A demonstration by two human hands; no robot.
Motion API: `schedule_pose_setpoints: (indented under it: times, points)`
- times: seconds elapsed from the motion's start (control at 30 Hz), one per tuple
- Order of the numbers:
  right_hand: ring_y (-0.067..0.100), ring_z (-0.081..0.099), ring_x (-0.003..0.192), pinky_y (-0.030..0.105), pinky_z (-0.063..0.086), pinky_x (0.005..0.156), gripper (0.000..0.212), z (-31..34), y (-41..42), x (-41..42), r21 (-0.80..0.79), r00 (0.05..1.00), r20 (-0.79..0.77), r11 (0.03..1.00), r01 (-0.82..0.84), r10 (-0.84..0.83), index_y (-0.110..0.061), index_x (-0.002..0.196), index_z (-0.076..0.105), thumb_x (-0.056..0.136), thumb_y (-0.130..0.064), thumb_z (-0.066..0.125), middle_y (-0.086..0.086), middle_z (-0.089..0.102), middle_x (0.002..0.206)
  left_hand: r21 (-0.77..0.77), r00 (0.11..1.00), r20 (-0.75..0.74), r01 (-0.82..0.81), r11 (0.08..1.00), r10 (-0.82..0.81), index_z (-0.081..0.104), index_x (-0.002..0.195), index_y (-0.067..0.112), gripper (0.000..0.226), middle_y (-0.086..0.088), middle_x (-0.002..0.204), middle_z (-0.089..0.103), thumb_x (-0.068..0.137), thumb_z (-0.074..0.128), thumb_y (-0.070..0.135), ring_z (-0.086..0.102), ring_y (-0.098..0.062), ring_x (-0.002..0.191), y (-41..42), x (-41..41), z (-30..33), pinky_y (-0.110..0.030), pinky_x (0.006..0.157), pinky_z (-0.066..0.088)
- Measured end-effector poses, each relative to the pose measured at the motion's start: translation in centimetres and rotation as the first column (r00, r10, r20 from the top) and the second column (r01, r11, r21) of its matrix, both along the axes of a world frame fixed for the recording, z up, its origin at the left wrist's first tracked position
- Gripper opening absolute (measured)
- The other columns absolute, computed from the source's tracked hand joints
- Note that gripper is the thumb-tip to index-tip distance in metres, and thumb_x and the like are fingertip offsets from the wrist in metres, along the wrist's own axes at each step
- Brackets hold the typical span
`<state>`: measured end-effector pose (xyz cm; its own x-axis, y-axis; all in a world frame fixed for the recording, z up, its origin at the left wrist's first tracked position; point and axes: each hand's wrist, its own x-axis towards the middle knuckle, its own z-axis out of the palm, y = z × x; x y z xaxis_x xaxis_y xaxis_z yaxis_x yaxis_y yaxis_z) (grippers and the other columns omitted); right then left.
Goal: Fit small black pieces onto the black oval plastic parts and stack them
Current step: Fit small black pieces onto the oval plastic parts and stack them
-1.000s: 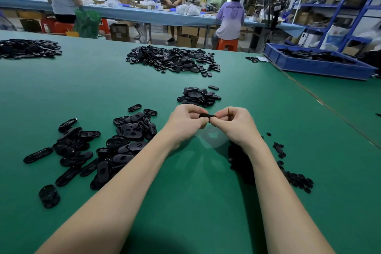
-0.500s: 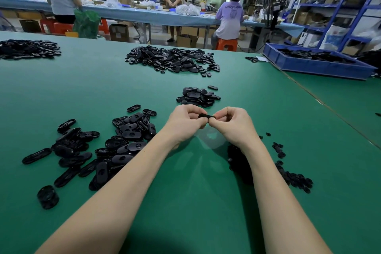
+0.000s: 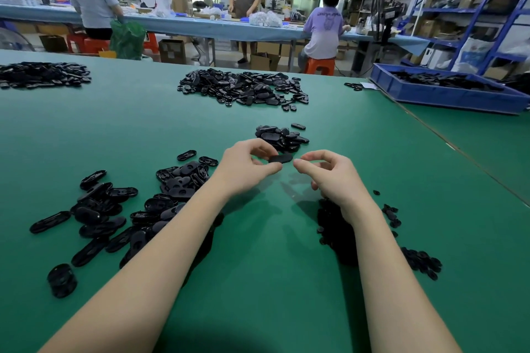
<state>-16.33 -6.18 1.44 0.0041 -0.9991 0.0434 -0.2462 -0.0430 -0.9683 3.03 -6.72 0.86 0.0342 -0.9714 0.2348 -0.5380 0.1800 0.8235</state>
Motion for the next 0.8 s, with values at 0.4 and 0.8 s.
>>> schedule_pose_setpoints:
  times: [0.4, 0.8]
  points:
    - [0.000, 0.051, 0.046, 0.010, 0.040, 0.046, 0.010, -0.6, -0.4, 0.4, -0.001, 1.000, 0.003, 1.000, -0.029, 0.029, -0.025, 0.090, 0.073, 0.089, -0.034, 0.076, -0.011, 0.077, 0.078, 0.027, 0.905, 0.328, -0.297, 0.954, 0.272, 0.070, 0.096, 0.031, 0.012, 0.005, 0.109, 0.070, 0.084, 0.072, 0.031, 0.064, -0.018, 0.105, -9.9, -1.4, 2.5, -0.027, 0.083, 0.049]
    - [0.001, 0.050, 0.047, 0.009, 0.042, 0.048, 0.007, -0.6, -0.2, 0.6, 0.014, 0.999, 0.000, 0.999, -0.049, 0.049, -0.024, 0.090, 0.074, 0.090, -0.031, 0.073, -0.013, 0.077, 0.077, 0.028, 0.929, 0.287, -0.254, 0.967, 0.236, 0.066, 0.104, 0.030, 0.019, 0.007, 0.098, 0.070, 0.086, 0.070, 0.034, 0.066, -0.018, 0.100, -8.9, 0.0, 2.3, -0.033, 0.087, 0.055]
